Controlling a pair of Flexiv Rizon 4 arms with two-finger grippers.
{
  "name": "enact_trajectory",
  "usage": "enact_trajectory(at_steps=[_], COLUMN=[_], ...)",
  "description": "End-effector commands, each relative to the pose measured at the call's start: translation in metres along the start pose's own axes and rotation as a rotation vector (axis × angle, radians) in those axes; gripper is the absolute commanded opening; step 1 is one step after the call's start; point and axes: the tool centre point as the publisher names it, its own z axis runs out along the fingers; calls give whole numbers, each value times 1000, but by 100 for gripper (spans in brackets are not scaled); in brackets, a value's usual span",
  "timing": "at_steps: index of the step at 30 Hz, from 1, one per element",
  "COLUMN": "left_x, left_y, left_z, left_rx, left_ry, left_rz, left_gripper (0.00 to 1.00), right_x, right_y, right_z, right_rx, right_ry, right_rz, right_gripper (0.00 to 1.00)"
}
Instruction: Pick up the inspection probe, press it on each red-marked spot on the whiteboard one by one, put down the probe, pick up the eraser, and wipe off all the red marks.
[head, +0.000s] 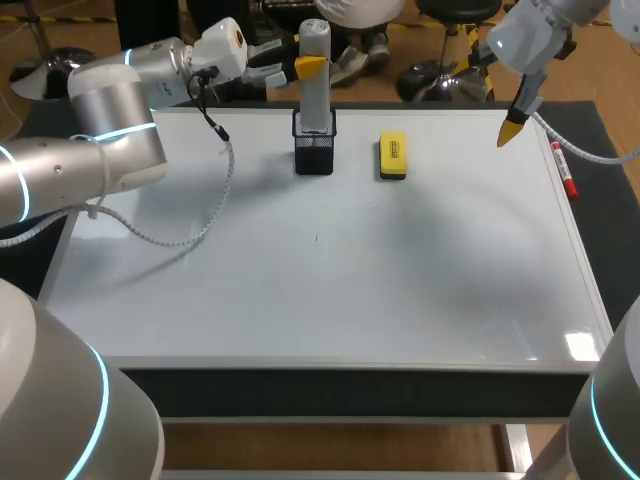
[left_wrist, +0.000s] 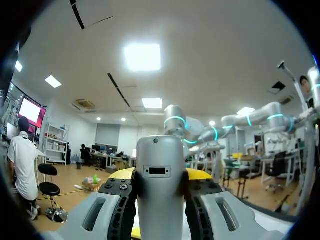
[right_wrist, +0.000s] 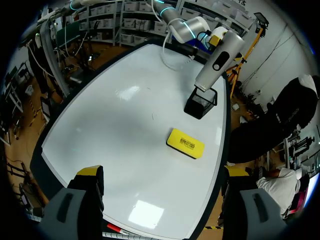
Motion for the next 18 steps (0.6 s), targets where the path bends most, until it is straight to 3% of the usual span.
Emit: enact_trajectory(at_steps=[1,18], left_x=[-9,-25], left_y=[5,27], left_z=[0,-9], left_rx=[10,26], left_ry=[22,14], left_rz=[0,-24], left_gripper=[0,0], right_x=[-1,-1], right_y=[0,0], right_z=[0,0], right_rx=[3,3], right_ry=[3,3], right_rz=[-1,-1], right_gripper=[100,100])
